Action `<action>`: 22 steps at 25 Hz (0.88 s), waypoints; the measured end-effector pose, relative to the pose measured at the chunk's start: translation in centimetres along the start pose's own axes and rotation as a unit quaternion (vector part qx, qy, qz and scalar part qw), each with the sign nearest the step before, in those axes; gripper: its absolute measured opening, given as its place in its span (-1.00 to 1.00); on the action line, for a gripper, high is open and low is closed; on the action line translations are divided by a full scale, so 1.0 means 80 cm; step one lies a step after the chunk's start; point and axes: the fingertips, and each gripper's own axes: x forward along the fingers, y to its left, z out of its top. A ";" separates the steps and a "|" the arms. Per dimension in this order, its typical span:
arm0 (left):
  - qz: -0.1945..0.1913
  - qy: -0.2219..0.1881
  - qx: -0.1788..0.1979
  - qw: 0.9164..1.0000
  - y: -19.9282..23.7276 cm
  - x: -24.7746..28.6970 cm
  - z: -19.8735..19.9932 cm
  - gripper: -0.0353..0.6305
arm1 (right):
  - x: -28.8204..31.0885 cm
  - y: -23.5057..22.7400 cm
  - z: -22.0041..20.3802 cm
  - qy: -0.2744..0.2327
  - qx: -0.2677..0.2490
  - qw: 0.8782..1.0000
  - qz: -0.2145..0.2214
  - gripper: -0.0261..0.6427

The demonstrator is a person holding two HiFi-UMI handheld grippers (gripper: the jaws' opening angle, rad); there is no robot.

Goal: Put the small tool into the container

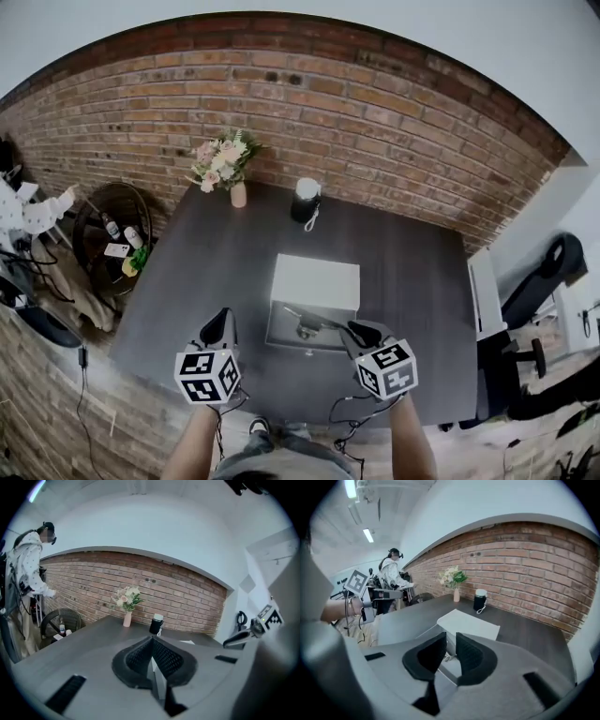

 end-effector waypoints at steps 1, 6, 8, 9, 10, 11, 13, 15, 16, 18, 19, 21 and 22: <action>-0.010 -0.004 0.004 1.000 -0.009 0.003 0.007 -0.91 | -0.011 -0.006 0.003 -0.011 0.010 1.000 -0.018 -0.74; -0.050 -0.019 0.021 0.998 -0.049 0.017 0.035 -0.91 | -0.068 -0.035 0.004 -0.063 0.057 0.990 -0.114 -0.88; -0.062 -0.022 0.027 0.997 -0.063 0.022 0.044 -0.91 | -0.091 -0.044 0.005 -0.082 0.070 0.982 -0.153 -0.92; -0.067 -0.023 0.029 0.997 -0.069 0.023 0.046 -0.91 | -0.101 -0.047 0.005 -0.091 0.077 0.979 -0.168 -0.91; -0.072 -0.023 0.030 0.997 -0.076 0.024 0.048 -0.91 | -0.110 -0.050 0.005 -0.101 0.084 0.975 -0.181 -0.91; -0.077 -0.023 0.033 0.996 -0.083 0.025 0.049 -0.91 | -0.120 -0.053 0.005 -0.111 0.092 0.970 -0.195 -0.92; -0.087 -0.023 0.040 0.995 -0.097 0.025 0.050 -0.91 | -0.140 -0.063 0.004 -0.135 0.109 0.958 -0.226 -0.91; -0.093 -0.024 0.047 0.994 -0.107 0.024 0.051 -0.91 | -0.160 -0.075 0.003 -0.162 0.129 0.943 -0.260 -0.92; -0.095 -0.026 0.049 0.994 -0.109 0.024 0.052 -0.91 | -0.170 -0.079 0.003 -0.174 0.137 0.935 -0.277 -0.92; -0.094 -0.028 0.049 0.994 -0.110 0.021 0.052 -0.91 | -0.186 -0.086 0.003 -0.192 0.146 0.921 -0.307 -0.92; -0.093 -0.029 0.049 0.994 -0.108 0.020 0.052 -0.91 | -0.193 -0.088 0.003 -0.199 0.147 0.915 -0.319 -0.92; -0.089 -0.030 0.047 0.994 -0.105 0.017 0.051 -0.91 | -0.203 -0.091 0.002 -0.206 0.150 0.908 -0.333 -0.92; -0.086 -0.031 0.047 0.995 -0.103 0.017 0.051 -0.91 | -0.205 -0.093 0.003 -0.208 0.152 0.906 -0.335 -0.92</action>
